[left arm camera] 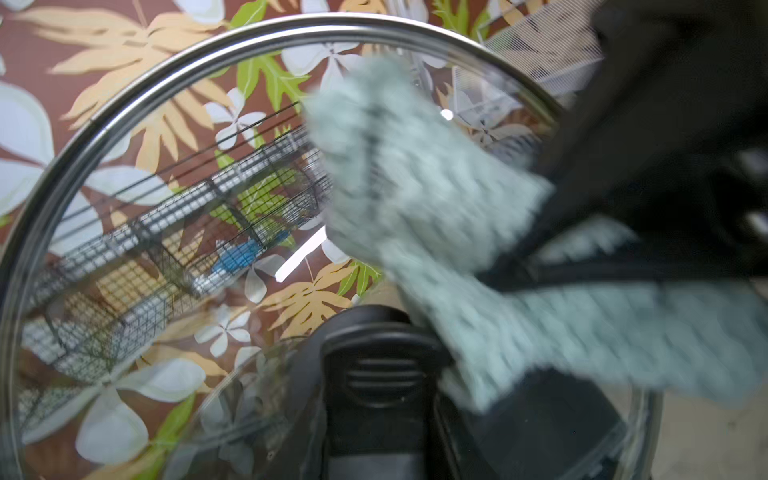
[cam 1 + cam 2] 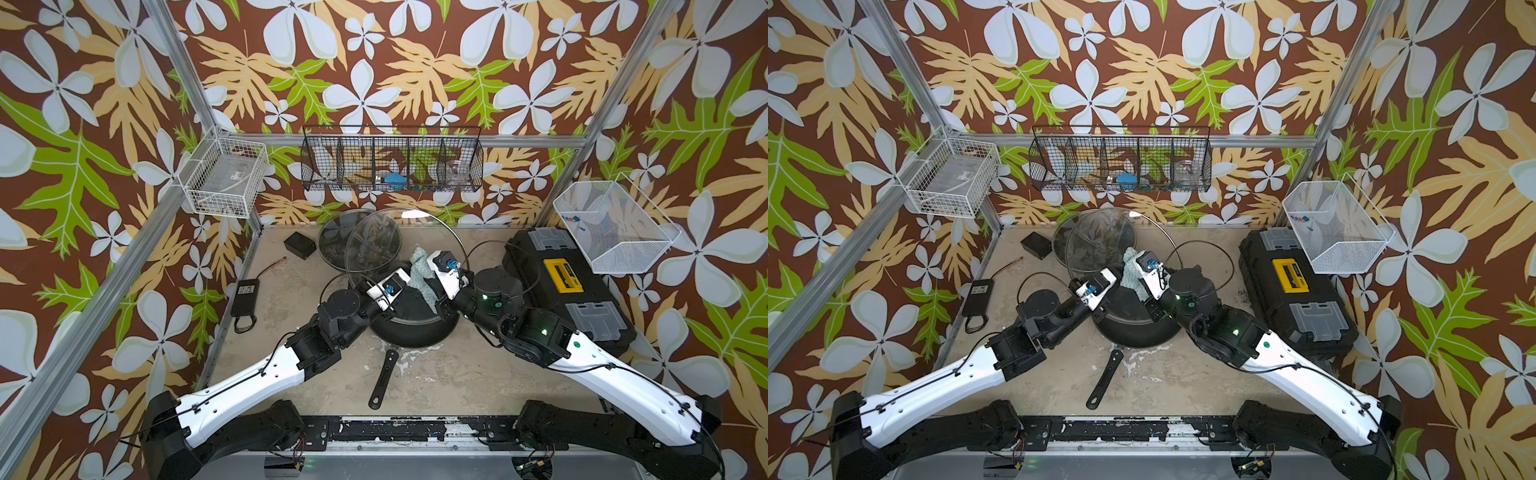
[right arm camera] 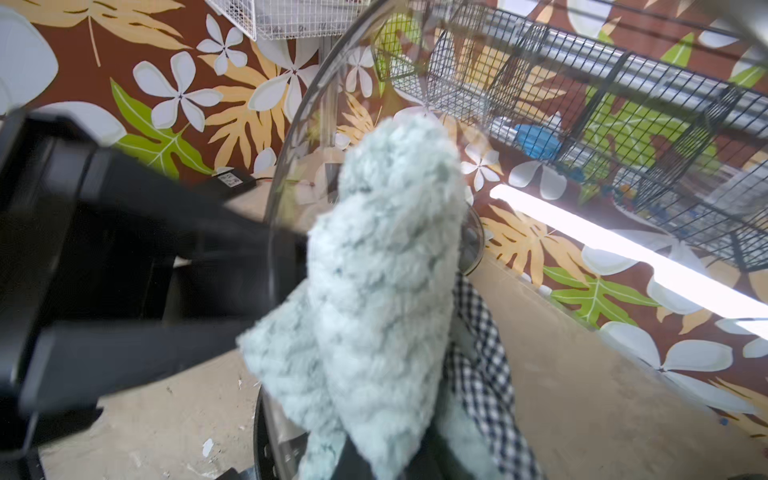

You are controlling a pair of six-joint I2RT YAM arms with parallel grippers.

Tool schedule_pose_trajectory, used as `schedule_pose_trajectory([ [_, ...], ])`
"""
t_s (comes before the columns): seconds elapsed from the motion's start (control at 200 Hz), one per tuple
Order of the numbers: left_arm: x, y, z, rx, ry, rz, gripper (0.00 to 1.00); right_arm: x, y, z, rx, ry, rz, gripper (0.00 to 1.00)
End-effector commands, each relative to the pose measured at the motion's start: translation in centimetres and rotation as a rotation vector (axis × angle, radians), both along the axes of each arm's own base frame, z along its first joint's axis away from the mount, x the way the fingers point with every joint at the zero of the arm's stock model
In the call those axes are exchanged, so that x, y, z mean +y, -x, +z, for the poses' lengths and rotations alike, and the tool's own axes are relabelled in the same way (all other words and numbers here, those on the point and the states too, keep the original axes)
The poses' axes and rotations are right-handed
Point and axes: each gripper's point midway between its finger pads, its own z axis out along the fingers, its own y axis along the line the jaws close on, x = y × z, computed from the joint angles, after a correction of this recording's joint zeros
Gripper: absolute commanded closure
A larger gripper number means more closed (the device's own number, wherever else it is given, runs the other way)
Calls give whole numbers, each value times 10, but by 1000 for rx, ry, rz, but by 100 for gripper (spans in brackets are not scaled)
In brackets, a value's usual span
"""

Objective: Wipe the pot lid with a cloth
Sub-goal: Wipe the pot lid.

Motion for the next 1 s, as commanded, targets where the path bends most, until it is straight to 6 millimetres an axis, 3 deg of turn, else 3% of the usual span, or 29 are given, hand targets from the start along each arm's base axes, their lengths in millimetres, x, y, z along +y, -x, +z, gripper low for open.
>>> schedule_pose_trajectory([
  [0.0, -19, 37, 27, -427, -195, -220, 100, -9, -18, 18, -66, 38, -88, 100],
  [0.16, -15, 36, 6, -635, -451, -205, 100, 14, -28, 29, -66, 67, -42, 100],
  [0.306, -16, 39, 4, -765, -566, -210, 100, 43, -36, 13, -35, 133, 2, 100],
  [0.531, -12, 31, 2, -799, -651, -168, 100, 88, -41, -11, -25, 245, 41, 100],
  [0.636, -11, 28, -5, -787, -688, -167, 100, 100, -42, -20, -22, 289, 42, 100],
  [0.716, -11, 29, -7, -784, -696, -175, 100, 96, -43, -10, -42, 251, 22, 100],
  [0.837, -10, 29, -8, -751, -672, -178, 100, 71, -49, 12, -75, 212, -55, 100],
  [0.992, -11, 27, 12, -562, -437, -151, 100, 29, -44, 36, -113, 157, -140, 100],
])
